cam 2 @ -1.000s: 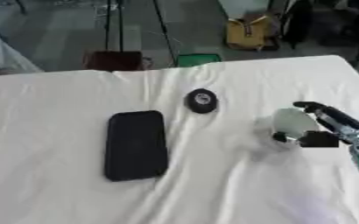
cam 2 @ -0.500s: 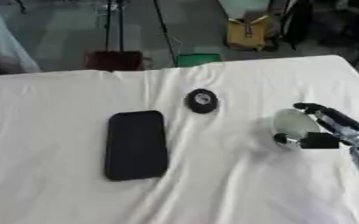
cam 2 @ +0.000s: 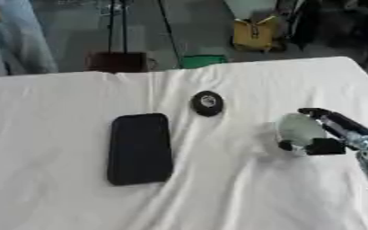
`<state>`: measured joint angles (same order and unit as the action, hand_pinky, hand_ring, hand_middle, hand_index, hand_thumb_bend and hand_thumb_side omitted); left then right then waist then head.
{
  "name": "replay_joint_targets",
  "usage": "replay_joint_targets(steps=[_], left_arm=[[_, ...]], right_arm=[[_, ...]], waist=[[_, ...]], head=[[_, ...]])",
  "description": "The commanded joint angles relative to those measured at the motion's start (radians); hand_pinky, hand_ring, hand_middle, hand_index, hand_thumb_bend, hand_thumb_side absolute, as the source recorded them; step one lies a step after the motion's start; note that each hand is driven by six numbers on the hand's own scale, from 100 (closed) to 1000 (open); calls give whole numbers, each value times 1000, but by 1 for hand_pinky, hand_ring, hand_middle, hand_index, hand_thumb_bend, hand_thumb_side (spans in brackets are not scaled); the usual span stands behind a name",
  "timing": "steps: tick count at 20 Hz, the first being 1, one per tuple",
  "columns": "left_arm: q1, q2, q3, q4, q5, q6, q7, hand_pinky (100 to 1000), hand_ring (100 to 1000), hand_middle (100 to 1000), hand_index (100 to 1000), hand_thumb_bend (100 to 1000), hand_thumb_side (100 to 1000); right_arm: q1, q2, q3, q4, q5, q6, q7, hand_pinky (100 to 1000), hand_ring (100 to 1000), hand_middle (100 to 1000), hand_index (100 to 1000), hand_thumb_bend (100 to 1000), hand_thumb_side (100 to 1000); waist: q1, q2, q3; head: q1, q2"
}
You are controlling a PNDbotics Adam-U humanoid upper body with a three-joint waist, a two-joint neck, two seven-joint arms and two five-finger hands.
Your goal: Pick up objects on the table and place them in the box.
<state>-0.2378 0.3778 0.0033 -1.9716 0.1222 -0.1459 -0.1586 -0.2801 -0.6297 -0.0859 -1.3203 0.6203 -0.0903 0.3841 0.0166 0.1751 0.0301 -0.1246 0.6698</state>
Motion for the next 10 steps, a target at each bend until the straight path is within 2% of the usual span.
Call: replay_joint_targets(steps=[1,6,9,10], left_arm=[[-12,16,3,-18,3,-1,-3,639,782,832,897,177,936],[-12,15,2,-19,4,-1,-3,639,782,832,896,178,936],[-12,15,2,-19,4,0,-3,639,781,832,896,178,935],[-12,15,2,-19,4,0,-4,639,781,832,896,178,935]], right_arm=[[-8,-44,0,-28,40,-6,-9,959,927,956,1000,715,620],[-11,-44,8,-42,99,-14,-46,851,853,938,1000,656,584],[-11,-44,12,-46,130,-18,-66,797,810,929,995,612,513],[-11,-43,13,-46,136,-18,-70,778,791,925,994,552,476]], waist=[[-2,-9,1],[-2,-9,1],[-2,-9,2],[-2,-9,2]], head=[[-2,8],[-2,9],[-3,8],[-3,8]])
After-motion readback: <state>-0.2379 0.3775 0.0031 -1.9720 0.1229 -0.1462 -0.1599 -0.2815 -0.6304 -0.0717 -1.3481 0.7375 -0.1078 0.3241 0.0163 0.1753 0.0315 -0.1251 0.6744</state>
